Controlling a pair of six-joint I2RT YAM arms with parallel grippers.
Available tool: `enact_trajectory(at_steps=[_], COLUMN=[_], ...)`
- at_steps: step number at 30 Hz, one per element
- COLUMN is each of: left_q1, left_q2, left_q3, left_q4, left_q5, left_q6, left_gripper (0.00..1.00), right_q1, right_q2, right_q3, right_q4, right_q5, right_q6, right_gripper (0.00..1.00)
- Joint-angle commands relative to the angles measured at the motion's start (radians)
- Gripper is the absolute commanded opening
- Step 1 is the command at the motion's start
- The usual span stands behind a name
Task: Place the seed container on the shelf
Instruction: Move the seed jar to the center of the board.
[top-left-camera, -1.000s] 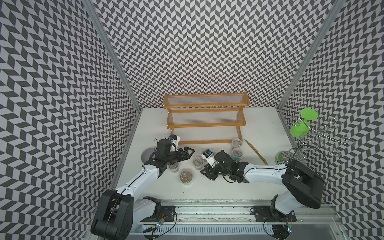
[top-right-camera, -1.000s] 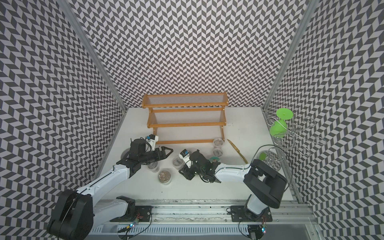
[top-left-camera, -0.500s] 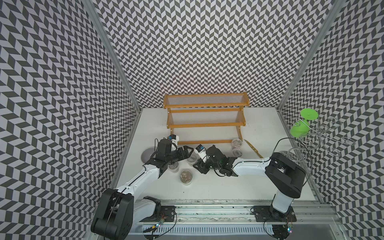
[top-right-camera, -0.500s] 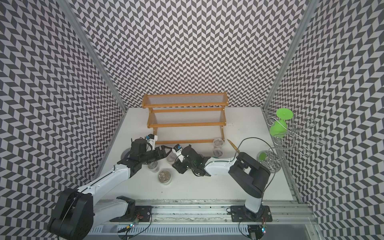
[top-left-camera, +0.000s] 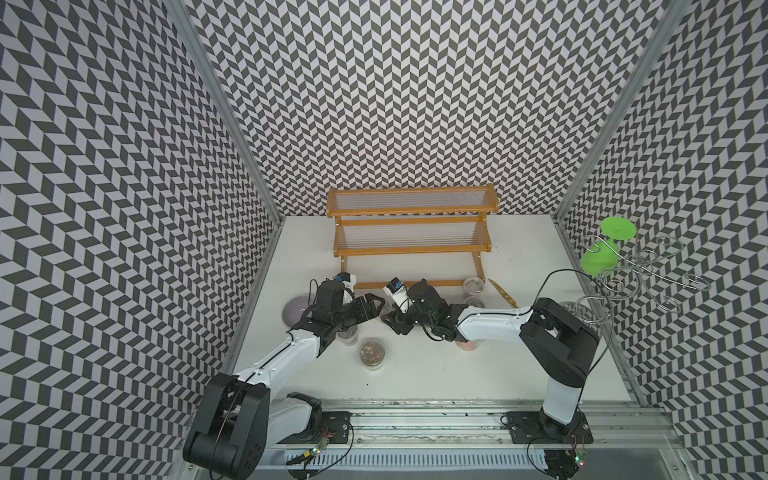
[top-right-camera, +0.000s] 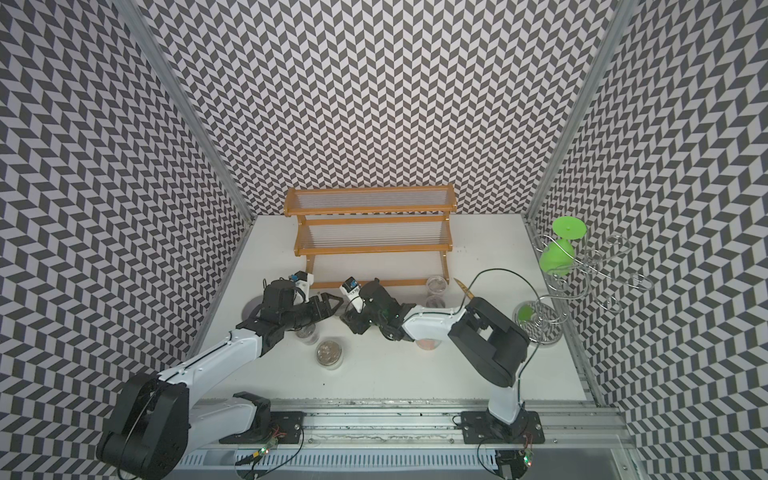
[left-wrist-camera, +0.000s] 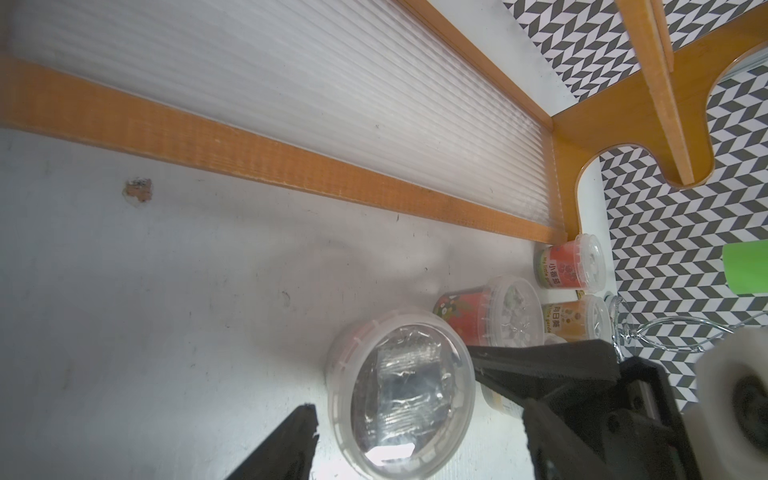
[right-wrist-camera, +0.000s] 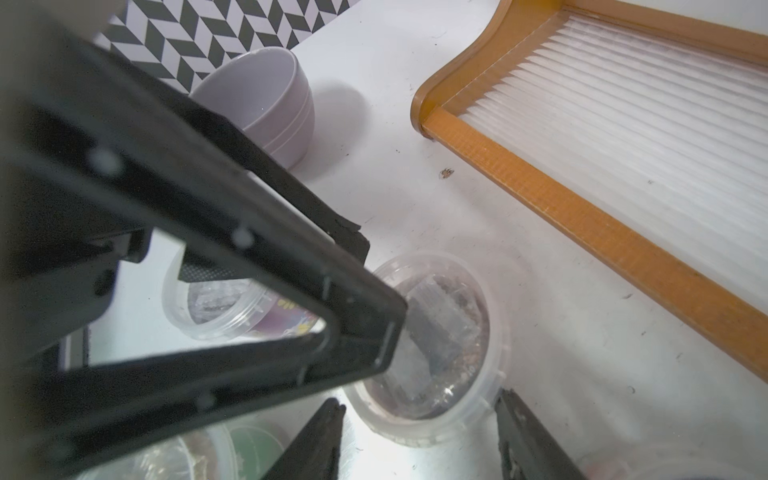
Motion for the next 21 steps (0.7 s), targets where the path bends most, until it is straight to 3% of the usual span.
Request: enact_trajectory(at_steps=[1,5,12,21], left_q1=[-0.002,-0.002,0.002,0.013], left_q2=[-0.015,-0.066,-0.181,-0.180], left_q3=[-0.033,-0.044,-0.034,-0.026], left_q4=[0.031,0.012,-0.077,-0.074], left_q5=[0.006,-0.038,-0.192,-0.184], left_q6=[-0.021,-0.031,-0.029,-0.009], left_gripper=[0.79,0.78,0.79,0.79], right_q1=[-0.001,0.001,0.004,0.021], right_q2=[0.012,0.014,0.038,0.069], right_q3=[0.017,0.012,0.042,0.047], right_q4=[0.039,0.053,0.071,0.115], right_q5=[-0.007,-0.012,0.003,0.006], right_q6=[-0.034,-0.063,-0.094,-0.113], right_gripper=[0.71,0.80,0.83,0.83])
